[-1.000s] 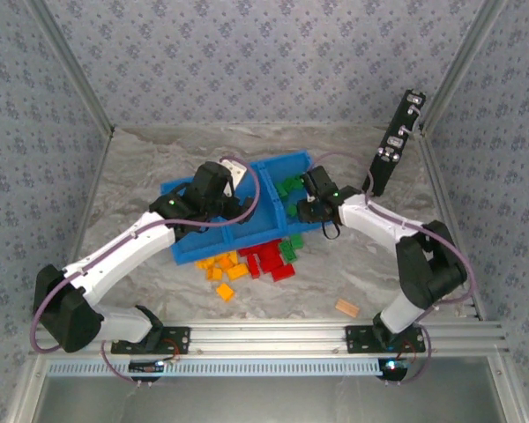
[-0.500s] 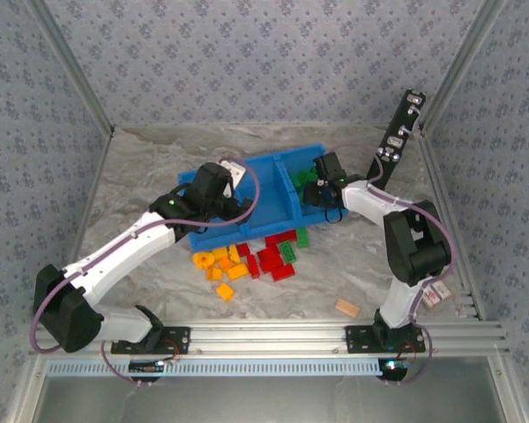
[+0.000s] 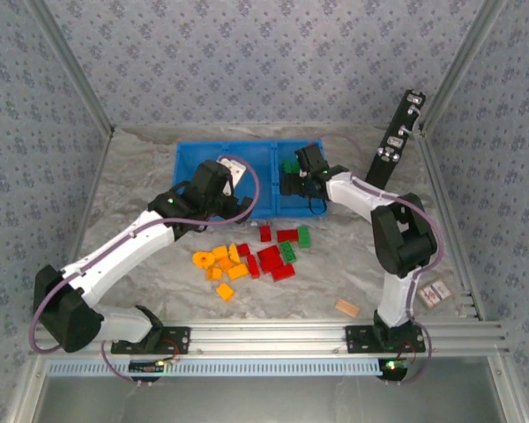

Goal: Sort the legos into containers by color
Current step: Move the container to the top-center of the table.

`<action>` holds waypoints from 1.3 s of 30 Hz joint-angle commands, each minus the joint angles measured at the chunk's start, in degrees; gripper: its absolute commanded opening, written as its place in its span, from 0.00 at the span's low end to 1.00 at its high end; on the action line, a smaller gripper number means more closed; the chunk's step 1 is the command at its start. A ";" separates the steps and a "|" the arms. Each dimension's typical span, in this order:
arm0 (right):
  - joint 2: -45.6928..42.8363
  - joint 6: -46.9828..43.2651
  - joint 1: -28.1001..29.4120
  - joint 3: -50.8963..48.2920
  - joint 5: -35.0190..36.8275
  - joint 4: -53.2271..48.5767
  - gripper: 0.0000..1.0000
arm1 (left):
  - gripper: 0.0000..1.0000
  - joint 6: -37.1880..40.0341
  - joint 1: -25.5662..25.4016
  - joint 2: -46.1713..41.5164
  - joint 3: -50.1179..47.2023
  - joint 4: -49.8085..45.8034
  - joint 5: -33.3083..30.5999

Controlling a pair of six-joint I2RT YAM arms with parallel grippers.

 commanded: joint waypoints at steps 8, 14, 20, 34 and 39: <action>7.44 1.80 -2.77 9.38 -0.23 -3.08 0.85 | 1.00 2.08 0.31 -1.76 1.00 -1.42 -1.87; 5.83 -4.58 -3.09 10.11 -2.00 -5.18 0.74 | 1.00 2.13 0.30 -2.45 0.15 -1.10 -2.37; 5.06 -7.16 -3.47 10.26 -1.25 -7.95 0.41 | 1.00 2.02 0.38 -1.63 0.07 -0.20 -1.80; -0.05 -13.89 -2.77 9.71 0.92 -13.69 0.22 | 1.00 1.61 0.40 -2.23 -0.20 -0.82 -1.85; -9.83 -15.11 1.07 4.21 1.51 -18.22 0.36 | 1.00 1.82 0.42 -2.58 -0.62 -0.09 -2.35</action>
